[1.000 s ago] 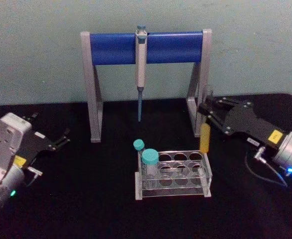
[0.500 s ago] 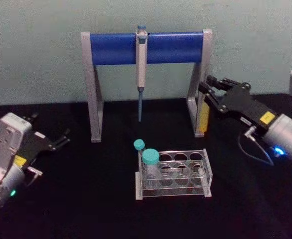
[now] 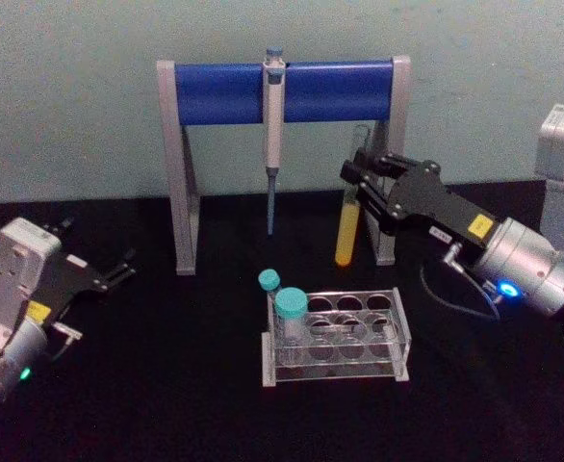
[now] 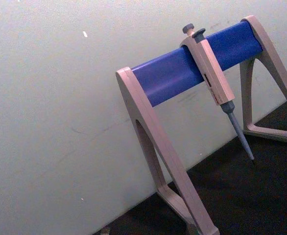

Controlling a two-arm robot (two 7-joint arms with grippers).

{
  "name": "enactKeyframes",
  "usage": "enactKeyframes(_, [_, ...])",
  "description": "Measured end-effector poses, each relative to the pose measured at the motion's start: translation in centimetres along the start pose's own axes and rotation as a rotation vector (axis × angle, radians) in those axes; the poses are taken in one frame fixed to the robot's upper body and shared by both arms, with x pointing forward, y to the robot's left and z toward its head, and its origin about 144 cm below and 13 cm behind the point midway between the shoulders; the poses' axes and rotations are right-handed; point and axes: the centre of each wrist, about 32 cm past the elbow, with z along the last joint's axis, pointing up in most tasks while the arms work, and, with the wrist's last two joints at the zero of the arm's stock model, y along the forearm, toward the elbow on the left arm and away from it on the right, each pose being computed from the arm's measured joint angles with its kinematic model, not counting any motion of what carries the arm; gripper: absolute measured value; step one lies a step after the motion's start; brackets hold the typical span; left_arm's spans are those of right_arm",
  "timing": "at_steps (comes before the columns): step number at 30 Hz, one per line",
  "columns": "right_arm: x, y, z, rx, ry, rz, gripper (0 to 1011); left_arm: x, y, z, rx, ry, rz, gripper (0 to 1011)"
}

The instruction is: Pick up the test tube from the test tube rack, shake it, then place it back into the test tube rack.

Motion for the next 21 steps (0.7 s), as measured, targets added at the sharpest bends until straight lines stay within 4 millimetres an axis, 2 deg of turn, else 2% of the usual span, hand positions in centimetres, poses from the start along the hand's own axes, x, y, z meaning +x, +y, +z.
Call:
enactKeyframes(8, [-0.6, -2.0, 1.0, -0.042, 0.059, 0.048, 233, 0.0, 0.0, 0.0, 0.0, 0.0, 0.0, 1001])
enactKeyframes(15, [-0.9, -4.4, 2.3, -0.108, 0.007, -0.027, 232, 0.0, 0.0, 0.0, 0.0, 0.0, 0.0, 1001])
enactKeyframes(21, [-0.7, -4.4, 2.7, -0.131, -0.07, -0.109, 233, 0.0, 0.0, 0.0, 0.0, 0.0, 0.0, 1001])
